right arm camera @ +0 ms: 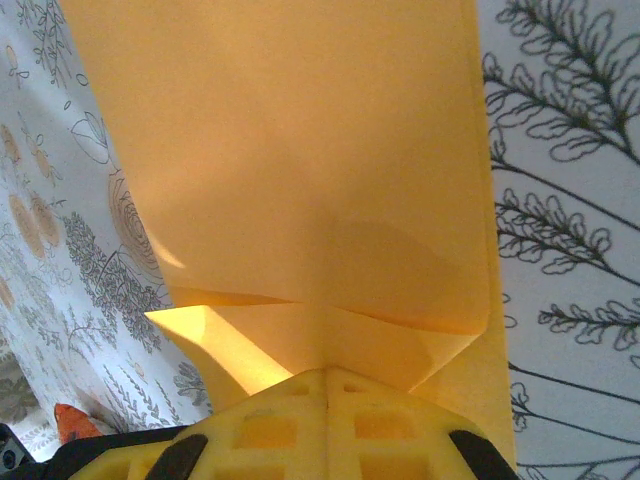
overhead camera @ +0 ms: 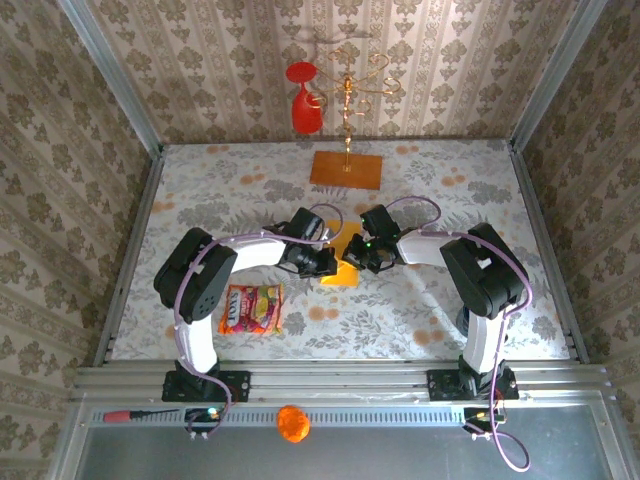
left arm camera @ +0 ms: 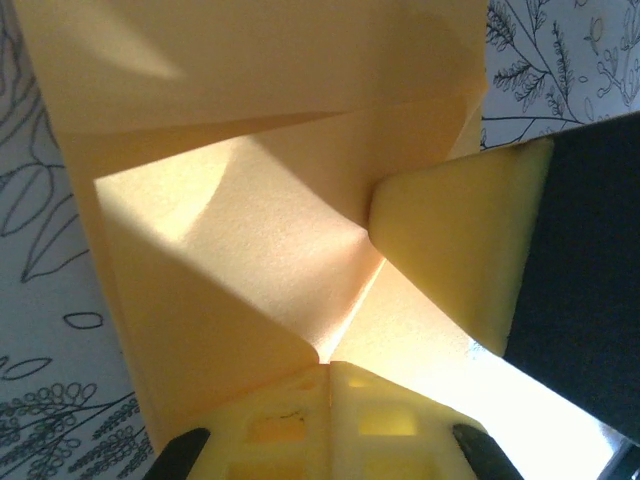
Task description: Fold a paper plane with a square sheet of paper (pick it up from the middle)
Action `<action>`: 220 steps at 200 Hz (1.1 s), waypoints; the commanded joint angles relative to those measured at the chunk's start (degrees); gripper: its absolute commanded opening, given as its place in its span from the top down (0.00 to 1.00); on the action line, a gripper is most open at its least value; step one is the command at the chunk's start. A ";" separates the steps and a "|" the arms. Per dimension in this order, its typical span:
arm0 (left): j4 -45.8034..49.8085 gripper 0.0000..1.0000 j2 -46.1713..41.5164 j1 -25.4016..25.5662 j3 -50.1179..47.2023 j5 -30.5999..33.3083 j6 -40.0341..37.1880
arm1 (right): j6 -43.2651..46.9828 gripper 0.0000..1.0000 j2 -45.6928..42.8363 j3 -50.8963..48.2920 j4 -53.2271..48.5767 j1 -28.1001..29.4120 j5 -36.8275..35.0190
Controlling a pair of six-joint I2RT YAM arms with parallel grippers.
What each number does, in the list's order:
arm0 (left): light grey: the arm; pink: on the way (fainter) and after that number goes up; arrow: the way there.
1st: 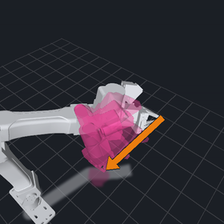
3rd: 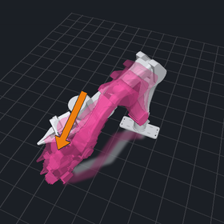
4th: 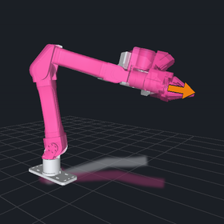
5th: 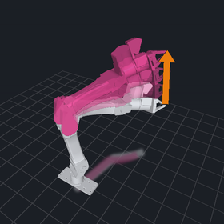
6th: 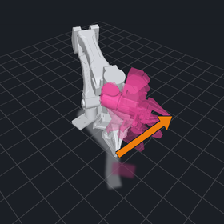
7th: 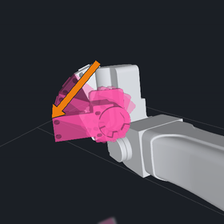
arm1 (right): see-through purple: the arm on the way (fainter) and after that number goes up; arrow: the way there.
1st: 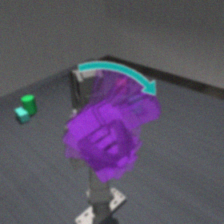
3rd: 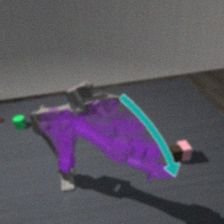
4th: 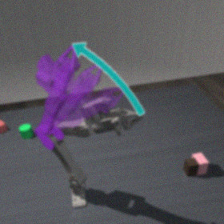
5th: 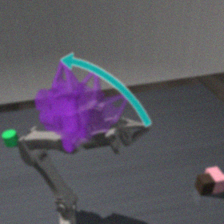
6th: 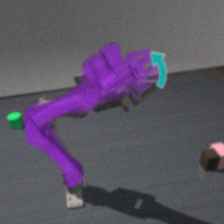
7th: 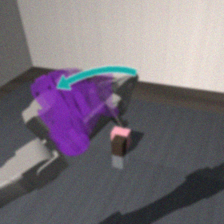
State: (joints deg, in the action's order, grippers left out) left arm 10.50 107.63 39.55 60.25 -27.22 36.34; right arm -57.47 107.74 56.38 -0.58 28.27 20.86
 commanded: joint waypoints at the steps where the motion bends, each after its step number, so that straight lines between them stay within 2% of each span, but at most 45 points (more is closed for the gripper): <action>1: 2.42 1.00 0.52 -1.29 -0.64 0.46 -2.34 | -0.04 1.00 3.38 -0.70 -9.72 -0.58 -3.69; 82: 6.11 1.00 0.73 -2.93 -1.62 -2.13 -6.97 | 1.89 1.00 4.04 0.24 -12.59 -0.76 -4.69; 112: 6.18 1.00 -0.18 -4.66 -4.78 -3.72 -7.77 | 2.36 1.00 4.18 0.36 -13.05 -0.85 -4.95; 188: 9.01 1.00 -8.52 -9.74 -9.91 -5.23 -10.26 | 3.11 1.00 4.43 0.77 -13.31 -0.85 -5.04; 220: 3.19 1.00 -12.70 -8.60 -8.95 -7.57 -6.59 | 3.76 1.00 4.06 0.96 -11.88 -0.85 -4.31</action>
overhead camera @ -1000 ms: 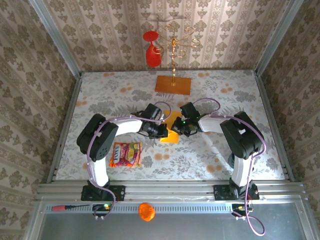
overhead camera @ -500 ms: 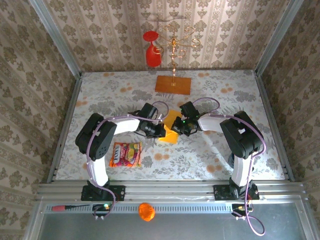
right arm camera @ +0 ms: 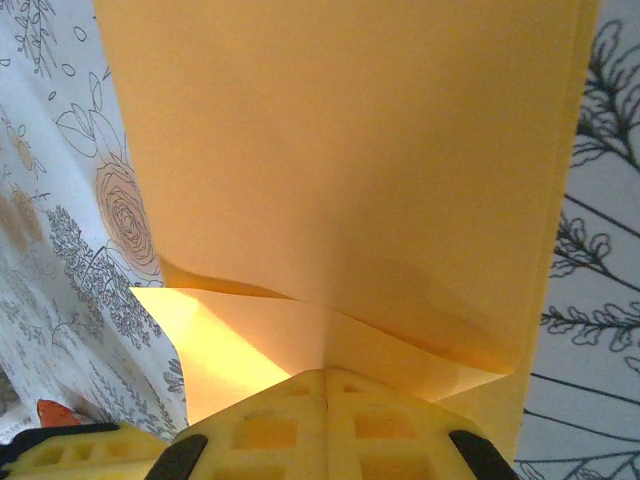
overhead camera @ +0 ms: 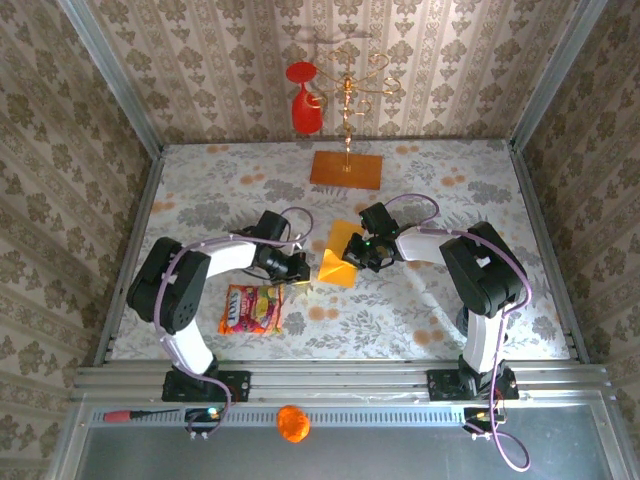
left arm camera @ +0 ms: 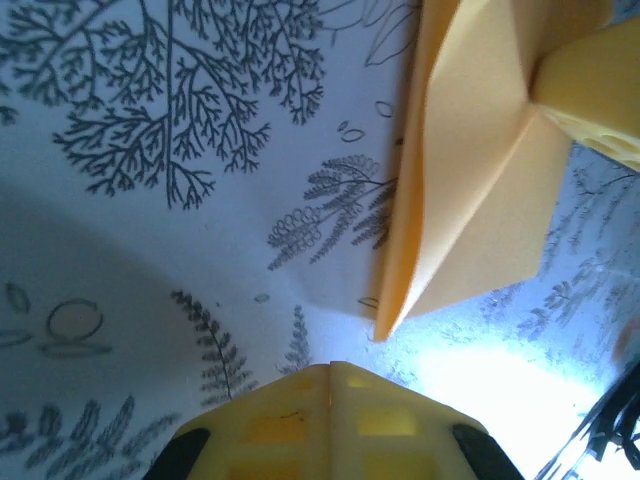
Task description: Fold a paper plane with a square sheet of paper (pick it up from the middle)
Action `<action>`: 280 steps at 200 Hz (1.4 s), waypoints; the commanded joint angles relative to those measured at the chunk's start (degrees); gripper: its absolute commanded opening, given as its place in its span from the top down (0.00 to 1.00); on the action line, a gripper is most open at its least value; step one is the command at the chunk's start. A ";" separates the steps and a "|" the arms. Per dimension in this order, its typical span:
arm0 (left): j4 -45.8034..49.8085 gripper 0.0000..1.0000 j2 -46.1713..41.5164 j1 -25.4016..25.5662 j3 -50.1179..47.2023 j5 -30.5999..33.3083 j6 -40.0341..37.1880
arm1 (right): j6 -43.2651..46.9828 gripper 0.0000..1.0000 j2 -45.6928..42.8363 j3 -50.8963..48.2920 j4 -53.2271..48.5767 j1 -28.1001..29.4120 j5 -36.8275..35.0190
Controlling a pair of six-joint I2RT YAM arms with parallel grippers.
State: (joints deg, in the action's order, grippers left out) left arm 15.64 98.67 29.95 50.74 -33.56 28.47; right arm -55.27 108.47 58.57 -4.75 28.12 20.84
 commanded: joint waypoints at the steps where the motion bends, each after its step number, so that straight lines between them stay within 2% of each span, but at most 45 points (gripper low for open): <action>1: -2.20 1.00 -3.79 1.12 0.61 -1.28 1.35 | 1.60 1.00 3.33 -1.20 -7.72 -0.70 -4.26; 53: -5.41 1.00 2.98 6.32 5.96 1.11 4.55 | 2.78 1.00 2.96 -0.21 -7.33 -0.78 -3.62; 75: -6.67 1.00 4.48 5.79 5.79 2.88 6.08 | 3.63 1.00 2.55 0.05 -7.33 -0.88 -3.54; 189: -7.38 1.00 8.73 4.84 3.84 2.03 8.04 | 9.98 1.00 -1.31 2.28 -2.22 -0.70 1.73; 213: -6.91 1.00 8.82 4.85 4.03 2.19 8.27 | 10.02 0.94 -3.63 1.82 0.60 0.31 3.39; 256: -6.45 1.00 8.90 4.85 4.36 2.45 8.17 | 8.51 0.94 -3.56 0.96 0.99 3.13 2.43; 280: -6.41 1.00 9.17 4.85 4.49 2.47 8.36 | 7.44 0.97 -2.13 1.24 -0.36 4.46 1.17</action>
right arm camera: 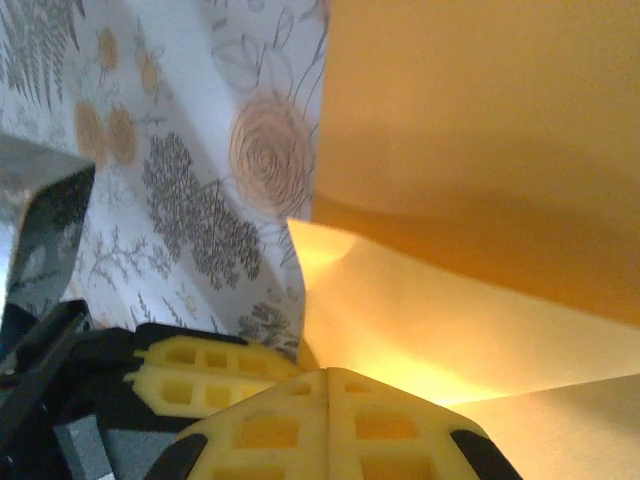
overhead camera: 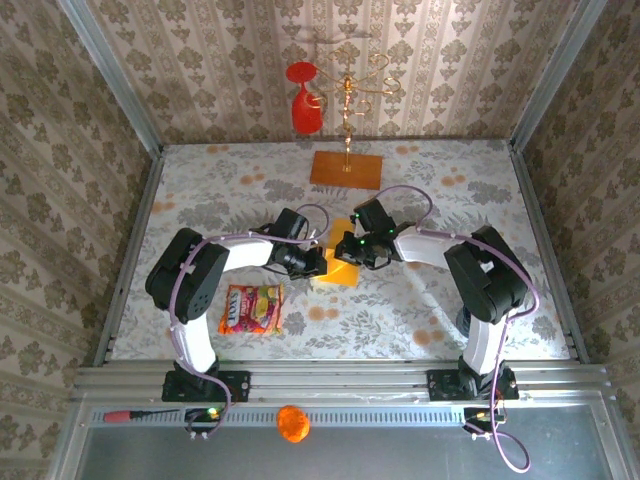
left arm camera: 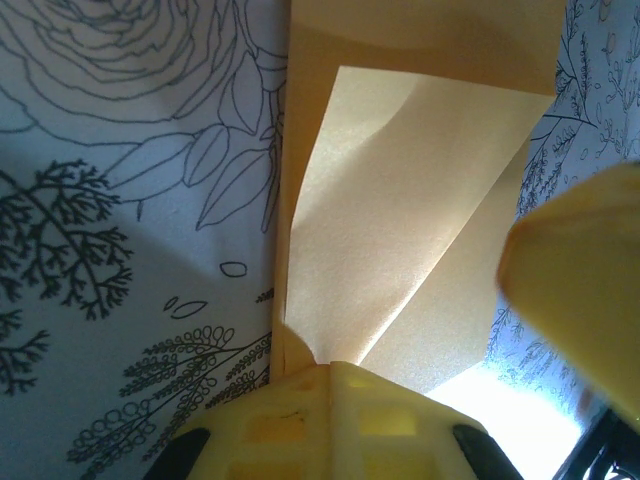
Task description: Fold a paper plane with a square sheet of paper (pick it up from the middle)
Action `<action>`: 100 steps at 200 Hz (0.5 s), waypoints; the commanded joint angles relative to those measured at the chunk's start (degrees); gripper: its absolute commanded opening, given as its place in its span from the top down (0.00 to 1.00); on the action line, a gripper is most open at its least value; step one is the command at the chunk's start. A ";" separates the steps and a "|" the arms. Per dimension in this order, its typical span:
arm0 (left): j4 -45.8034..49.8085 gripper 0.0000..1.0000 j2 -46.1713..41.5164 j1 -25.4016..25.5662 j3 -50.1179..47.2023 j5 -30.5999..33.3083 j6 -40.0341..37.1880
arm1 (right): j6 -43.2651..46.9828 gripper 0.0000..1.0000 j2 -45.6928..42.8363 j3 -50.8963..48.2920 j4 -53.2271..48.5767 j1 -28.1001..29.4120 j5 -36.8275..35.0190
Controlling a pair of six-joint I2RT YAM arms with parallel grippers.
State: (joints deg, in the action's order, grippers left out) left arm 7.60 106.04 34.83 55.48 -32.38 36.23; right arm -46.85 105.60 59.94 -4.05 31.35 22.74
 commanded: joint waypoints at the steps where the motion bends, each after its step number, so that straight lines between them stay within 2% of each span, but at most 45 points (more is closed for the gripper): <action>1: 1.63 1.00 1.80 -0.02 -0.23 1.28 0.60 | -0.97 0.97 0.83 -0.11 -1.14 1.28 -0.88; 21: 1.74 1.00 1.98 -0.02 -0.13 1.34 0.60 | -1.81 1.00 1.99 0.36 -2.46 1.95 -2.39; 100: 2.88 1.00 2.25 -0.02 -0.19 1.79 0.86 | -1.95 1.00 5.10 1.52 -4.01 2.25 -3.85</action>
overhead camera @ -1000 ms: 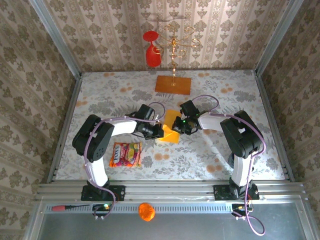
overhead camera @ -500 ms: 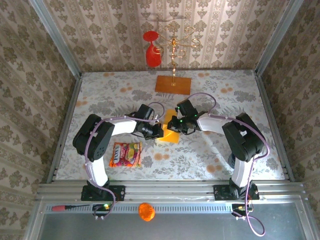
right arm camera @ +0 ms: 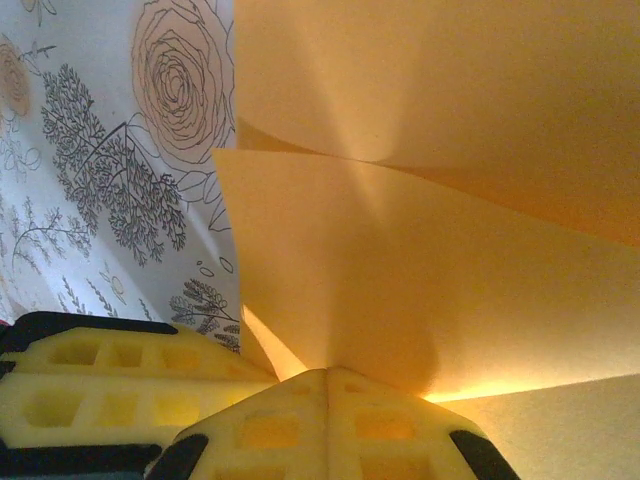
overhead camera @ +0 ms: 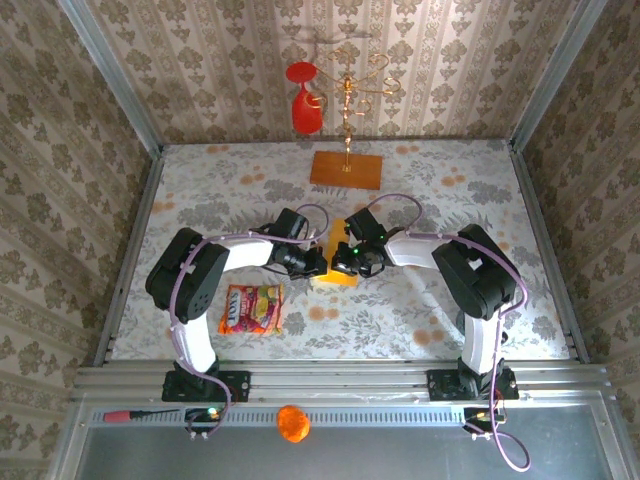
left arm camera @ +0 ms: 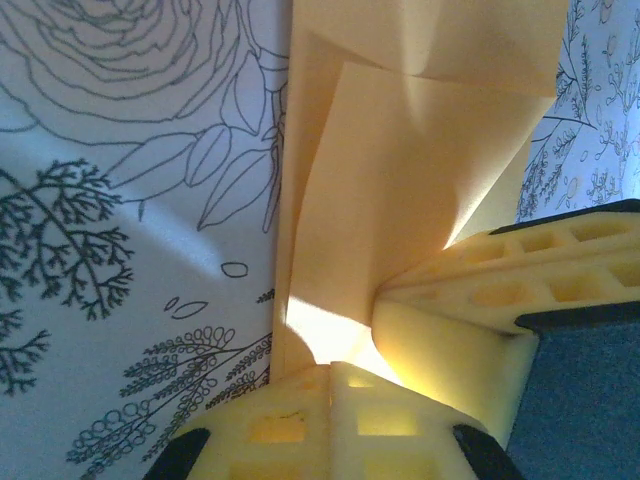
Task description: Fold a paper plane with a square sheet of paper (pick it up from the middle)
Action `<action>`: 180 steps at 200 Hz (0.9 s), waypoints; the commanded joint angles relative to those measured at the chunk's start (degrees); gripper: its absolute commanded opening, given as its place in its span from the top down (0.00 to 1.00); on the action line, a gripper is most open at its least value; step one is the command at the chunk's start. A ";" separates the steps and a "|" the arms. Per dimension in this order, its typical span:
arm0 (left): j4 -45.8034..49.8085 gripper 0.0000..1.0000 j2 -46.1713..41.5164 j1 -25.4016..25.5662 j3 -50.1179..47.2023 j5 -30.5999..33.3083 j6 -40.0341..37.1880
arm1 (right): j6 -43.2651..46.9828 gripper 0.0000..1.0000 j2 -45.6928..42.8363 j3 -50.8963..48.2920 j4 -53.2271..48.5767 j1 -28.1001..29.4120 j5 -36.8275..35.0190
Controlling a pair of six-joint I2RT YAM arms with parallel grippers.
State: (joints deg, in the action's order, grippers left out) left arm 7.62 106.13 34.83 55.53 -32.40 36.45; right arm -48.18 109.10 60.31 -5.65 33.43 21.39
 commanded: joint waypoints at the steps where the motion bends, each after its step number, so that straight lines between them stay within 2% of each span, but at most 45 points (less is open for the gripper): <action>1: 2.89 1.00 2.16 -0.02 -0.19 1.86 0.64 | -0.69 1.00 1.62 1.13 -2.47 0.16 -2.62; 44: 5.69 1.00 1.89 -0.02 -1.31 3.57 0.86 | -2.09 1.00 0.70 -0.81 -1.48 -3.76 -4.35; 132: 6.01 1.00 1.68 -0.04 -1.78 3.67 1.16 | 1.52 1.00 -0.37 -5.75 8.62 -17.15 0.88; 180: 4.00 0.98 -1.72 0.15 3.55 1.49 1.84 | 4.87 1.00 -8.02 -6.14 8.22 -18.58 3.45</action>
State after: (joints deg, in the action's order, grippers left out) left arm 8.73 106.13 34.83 56.31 -32.03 36.77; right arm -46.11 106.32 54.13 3.03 15.49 25.26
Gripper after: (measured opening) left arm 0.053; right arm 0.047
